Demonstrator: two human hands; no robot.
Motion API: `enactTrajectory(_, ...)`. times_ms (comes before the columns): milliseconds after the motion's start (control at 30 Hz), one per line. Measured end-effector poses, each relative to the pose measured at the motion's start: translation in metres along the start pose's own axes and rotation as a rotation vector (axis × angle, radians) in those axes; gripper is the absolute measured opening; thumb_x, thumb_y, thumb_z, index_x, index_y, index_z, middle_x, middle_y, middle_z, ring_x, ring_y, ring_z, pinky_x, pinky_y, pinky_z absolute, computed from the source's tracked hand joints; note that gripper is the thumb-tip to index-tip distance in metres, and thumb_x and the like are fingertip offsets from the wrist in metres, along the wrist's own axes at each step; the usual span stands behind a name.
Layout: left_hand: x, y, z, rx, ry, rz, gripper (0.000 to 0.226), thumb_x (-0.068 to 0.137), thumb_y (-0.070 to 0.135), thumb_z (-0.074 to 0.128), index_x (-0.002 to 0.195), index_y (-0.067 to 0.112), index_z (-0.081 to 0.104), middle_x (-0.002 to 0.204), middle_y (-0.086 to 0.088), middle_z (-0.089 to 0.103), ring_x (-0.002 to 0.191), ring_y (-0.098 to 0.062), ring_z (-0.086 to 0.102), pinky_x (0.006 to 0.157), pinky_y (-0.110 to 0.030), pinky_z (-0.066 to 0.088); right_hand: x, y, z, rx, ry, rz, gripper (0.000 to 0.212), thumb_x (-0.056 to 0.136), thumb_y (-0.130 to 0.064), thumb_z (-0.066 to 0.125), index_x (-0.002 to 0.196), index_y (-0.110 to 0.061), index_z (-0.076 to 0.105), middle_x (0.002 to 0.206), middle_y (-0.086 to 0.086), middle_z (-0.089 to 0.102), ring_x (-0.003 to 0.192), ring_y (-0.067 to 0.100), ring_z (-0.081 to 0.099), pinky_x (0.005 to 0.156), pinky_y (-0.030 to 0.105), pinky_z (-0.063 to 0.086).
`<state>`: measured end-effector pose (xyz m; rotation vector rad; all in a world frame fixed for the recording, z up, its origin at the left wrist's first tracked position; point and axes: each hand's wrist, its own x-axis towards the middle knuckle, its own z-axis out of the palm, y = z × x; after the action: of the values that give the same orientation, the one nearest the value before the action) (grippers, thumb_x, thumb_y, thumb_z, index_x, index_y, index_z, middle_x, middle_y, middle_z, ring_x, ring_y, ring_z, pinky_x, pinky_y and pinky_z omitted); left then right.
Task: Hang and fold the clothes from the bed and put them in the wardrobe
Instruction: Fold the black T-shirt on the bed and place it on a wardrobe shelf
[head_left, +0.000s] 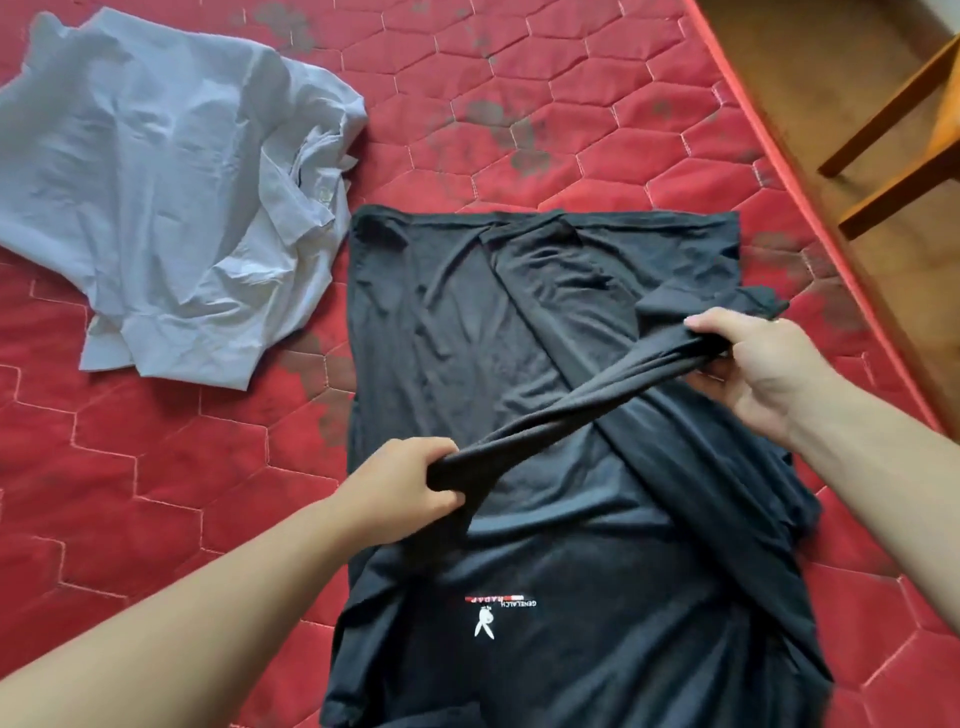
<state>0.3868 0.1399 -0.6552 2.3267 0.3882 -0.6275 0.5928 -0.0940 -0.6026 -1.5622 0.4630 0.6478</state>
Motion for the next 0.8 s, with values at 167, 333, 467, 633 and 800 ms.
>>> enactTrajectory(167,-0.005,-0.012,0.000,-0.035,0.162,0.042,0.020,0.070,0.023,0.067,0.079,0.031,0.051,0.063,0.013,0.057,0.063,-0.005,0.054,0.058,-0.024,0.041,0.020,0.023,-0.016,-0.312,0.023,0.010,0.016,0.086,-0.005,0.065,0.079,-0.018,0.059,0.073,0.001,0.064,0.060,0.014,0.062,0.052,0.029,0.054)
enactTrajectory(333,-0.011,-0.014,-0.006,-0.030,0.083,0.086,0.016,0.064,0.027,0.059,0.077,0.027,0.050,0.061,0.009,0.053,0.058,-0.008,0.048,0.057,-0.029,0.043,0.035,0.014,-0.005,-0.357,-0.016,0.034,0.018,0.088,-0.004,0.062,0.078,-0.018,0.057,0.072,0.002,0.060,0.059,0.014,0.060,0.047,0.027,0.054)
enactTrajectory(467,-0.015,-0.013,-0.010,0.155,0.362,0.120,0.033,0.067,0.010,0.067,0.074,0.029,0.041,0.065,0.008,0.044,0.067,-0.026,0.052,0.054,-0.035,0.042,0.045,-0.009,0.014,-0.124,-0.126,0.063,0.033,0.090,0.004,0.053,0.111,-0.021,0.044,0.081,0.006,0.056,0.060,0.015,0.057,0.047,0.025,0.052)
enactTrajectory(633,-0.023,-0.016,0.007,0.283,0.460,0.120,0.045,0.072,0.015,0.069,0.106,0.036,0.047,0.098,0.009,0.054,0.084,-0.025,0.061,0.056,-0.036,0.050,0.053,-0.009,0.021,-0.012,-0.118,0.154,0.018,0.095,-0.004,0.048,0.105,-0.019,0.050,0.093,0.007,0.061,0.061,0.013,0.063,0.053,0.023,0.054)
enactTrajectory(800,-0.022,-0.026,0.045,0.034,0.196,-0.118,0.049,0.086,0.033,0.061,0.131,0.035,0.041,0.114,0.009,0.052,0.094,-0.017,0.059,0.084,-0.038,0.050,0.045,0.049,0.020,-0.236,-0.083,0.349,0.014,0.095,-0.020,0.055,0.108,-0.018,0.056,0.116,0.007,0.057,0.084,0.020,0.064,0.071,0.036,0.051)
